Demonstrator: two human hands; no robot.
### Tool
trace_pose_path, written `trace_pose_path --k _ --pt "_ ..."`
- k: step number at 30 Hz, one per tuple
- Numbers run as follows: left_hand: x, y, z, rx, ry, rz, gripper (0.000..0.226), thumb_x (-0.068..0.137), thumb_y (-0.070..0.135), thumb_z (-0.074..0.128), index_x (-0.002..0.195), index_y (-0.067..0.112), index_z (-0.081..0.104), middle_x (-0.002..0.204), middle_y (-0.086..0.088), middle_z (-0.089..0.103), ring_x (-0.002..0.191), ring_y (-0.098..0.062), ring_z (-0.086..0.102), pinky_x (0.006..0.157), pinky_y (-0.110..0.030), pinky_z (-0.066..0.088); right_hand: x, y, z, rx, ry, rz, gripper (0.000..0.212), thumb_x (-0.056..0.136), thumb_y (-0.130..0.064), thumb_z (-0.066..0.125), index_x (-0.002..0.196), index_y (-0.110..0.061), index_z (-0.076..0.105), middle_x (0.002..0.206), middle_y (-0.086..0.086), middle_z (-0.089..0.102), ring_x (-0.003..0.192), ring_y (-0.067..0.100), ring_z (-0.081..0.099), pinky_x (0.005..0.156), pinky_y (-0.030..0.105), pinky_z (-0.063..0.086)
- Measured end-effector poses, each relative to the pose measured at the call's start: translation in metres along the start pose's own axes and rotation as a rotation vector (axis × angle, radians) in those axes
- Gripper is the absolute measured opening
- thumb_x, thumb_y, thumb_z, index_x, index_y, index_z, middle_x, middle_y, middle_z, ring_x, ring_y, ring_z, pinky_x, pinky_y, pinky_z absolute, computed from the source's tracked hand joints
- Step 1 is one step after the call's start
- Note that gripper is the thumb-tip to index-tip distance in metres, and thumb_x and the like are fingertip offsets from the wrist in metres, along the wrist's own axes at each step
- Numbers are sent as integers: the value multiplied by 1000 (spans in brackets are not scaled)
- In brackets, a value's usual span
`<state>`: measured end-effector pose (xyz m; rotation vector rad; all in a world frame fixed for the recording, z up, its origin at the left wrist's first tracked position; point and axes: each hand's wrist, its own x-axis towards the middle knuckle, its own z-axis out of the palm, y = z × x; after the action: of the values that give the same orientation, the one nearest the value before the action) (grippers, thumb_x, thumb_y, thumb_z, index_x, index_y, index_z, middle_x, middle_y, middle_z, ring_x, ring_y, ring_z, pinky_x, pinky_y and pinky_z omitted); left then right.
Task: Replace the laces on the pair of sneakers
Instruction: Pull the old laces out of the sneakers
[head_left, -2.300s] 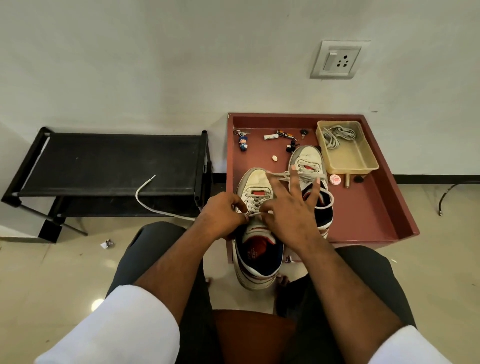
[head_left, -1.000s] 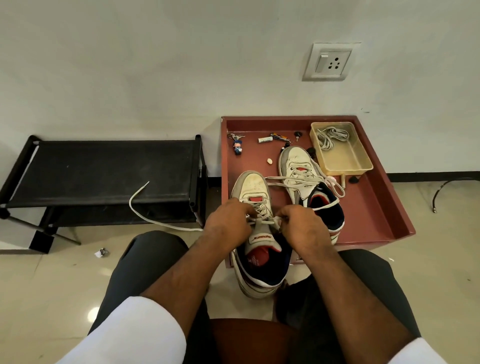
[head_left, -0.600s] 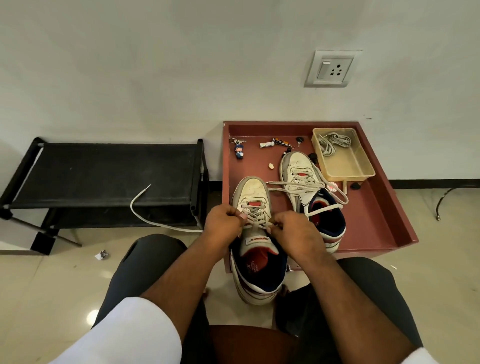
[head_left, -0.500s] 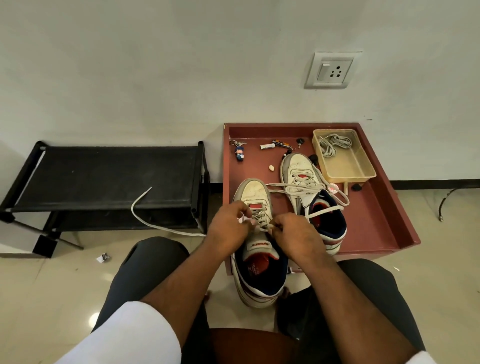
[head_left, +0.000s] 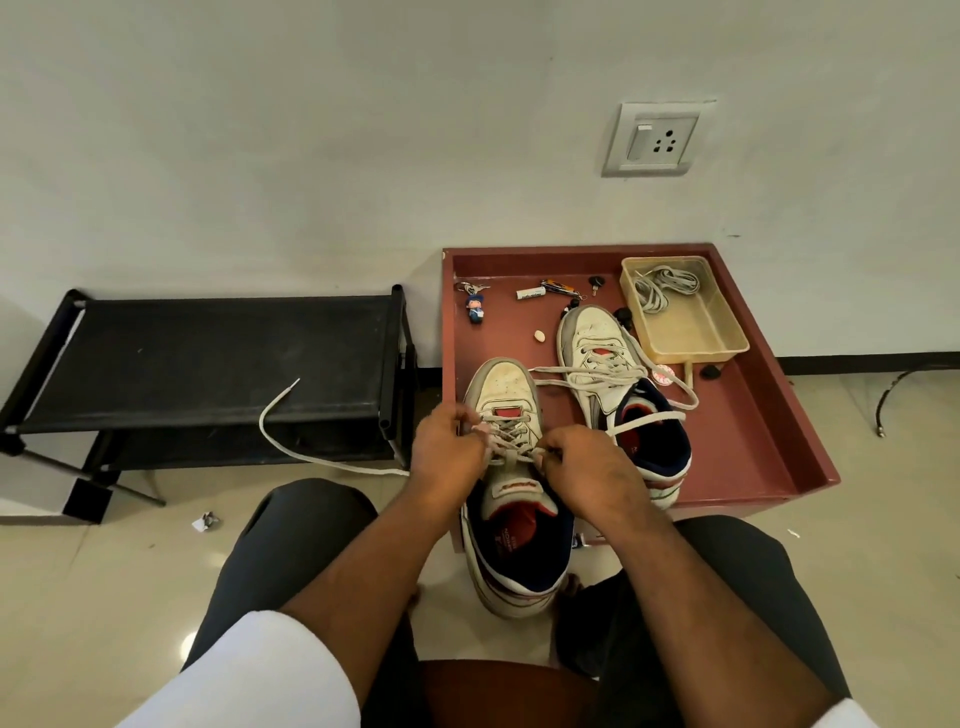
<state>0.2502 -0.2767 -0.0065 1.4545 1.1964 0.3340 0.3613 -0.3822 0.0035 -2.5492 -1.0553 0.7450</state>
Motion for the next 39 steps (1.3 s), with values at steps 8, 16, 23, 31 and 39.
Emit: trace_pose_path --k 8,16,23,31,39 --pt "-12 14 -2 972 -69 442 21 90 26 66 109 32 72 153 4 34 143 -22 21 113 -48 20 1 0 2 3 11 4 20 93 -31 56 103 -22 71 97 7 71 94 30 65 79 35 52" --pt "5 15 -21 -277 225 -124 14 96 4 52 98 14 62 98 -5 63 88 -19 61 70 -30 54 1 1 2 32 11 -4 20 94 -30 57 107 -23 71 100 4 71 95 26 65 82 33 52" --pt "5 8 -10 597 -152 355 33 86 31 69 119 33 67 158 1 26 148 -24 15 120 -51 18 2 0 4 10 19 4 18 93 -30 57 100 -22 71 93 5 71 90 27 66 80 36 54" --pt "-3 14 -2 961 -177 387 27 91 25 63 116 31 67 161 -1 18 151 -29 0 120 -51 1 2 0 4 27 17 5 17 92 -30 57 98 -22 71 91 3 71 87 25 66 79 39 55" --pt "-3 8 -1 675 -36 409 10 84 16 72 92 21 74 131 1 58 129 -21 46 112 -43 35 0 0 1 64 15 31 18 93 -32 57 102 -25 72 93 2 71 90 24 65 80 34 53"
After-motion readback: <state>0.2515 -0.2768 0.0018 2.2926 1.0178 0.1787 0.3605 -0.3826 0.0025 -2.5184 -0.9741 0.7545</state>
